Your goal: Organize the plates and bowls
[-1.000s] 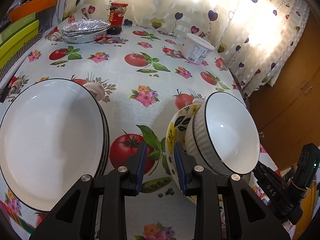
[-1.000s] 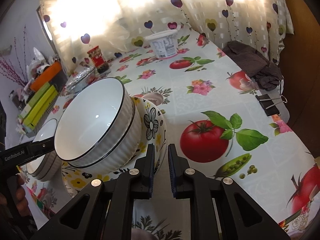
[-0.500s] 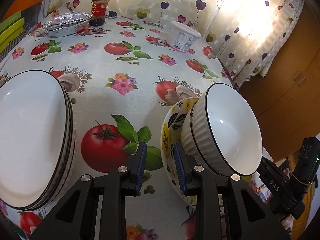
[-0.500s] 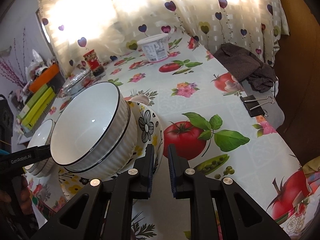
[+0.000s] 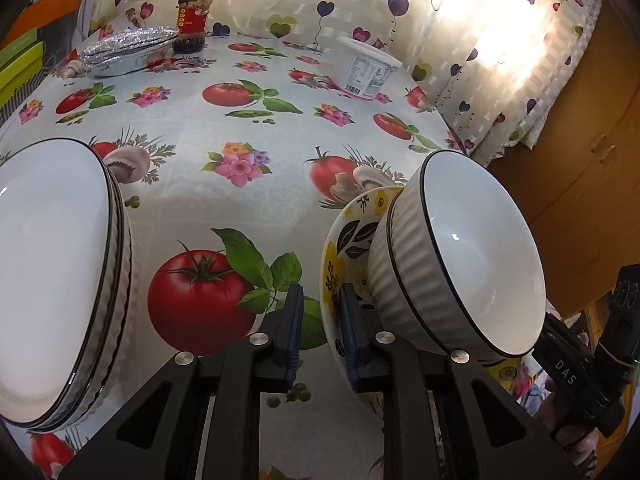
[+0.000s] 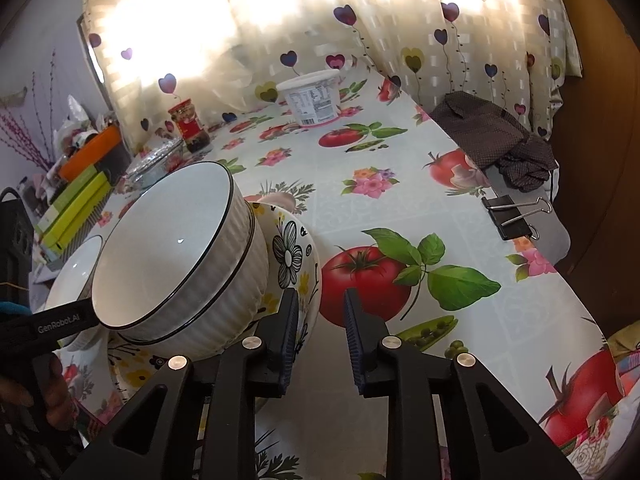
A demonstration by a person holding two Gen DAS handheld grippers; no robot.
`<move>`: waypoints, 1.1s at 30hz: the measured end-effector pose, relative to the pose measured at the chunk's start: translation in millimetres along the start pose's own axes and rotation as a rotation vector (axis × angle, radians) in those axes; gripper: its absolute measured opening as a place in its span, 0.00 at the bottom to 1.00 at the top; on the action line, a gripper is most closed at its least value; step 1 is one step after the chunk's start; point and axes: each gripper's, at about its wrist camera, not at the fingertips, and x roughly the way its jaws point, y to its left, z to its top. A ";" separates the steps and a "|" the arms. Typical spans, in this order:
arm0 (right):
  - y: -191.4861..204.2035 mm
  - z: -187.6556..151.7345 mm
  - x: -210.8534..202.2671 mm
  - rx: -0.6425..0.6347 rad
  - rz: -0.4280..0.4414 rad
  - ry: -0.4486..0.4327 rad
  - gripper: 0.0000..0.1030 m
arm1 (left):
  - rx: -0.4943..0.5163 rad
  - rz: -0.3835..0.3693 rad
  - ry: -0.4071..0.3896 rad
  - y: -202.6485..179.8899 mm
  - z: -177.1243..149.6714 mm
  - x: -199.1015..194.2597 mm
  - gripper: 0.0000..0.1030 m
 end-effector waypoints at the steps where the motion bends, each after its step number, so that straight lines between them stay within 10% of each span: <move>1: -0.1 -0.1 0.1 0.002 0.001 0.000 0.21 | -0.002 -0.002 -0.001 0.3 0.0 0.4 0.18; 33: 12.0 -4.6 4.7 -0.075 -0.040 -0.060 0.13 | 0.045 -0.014 -0.066 -6.5 -3.5 2.4 0.16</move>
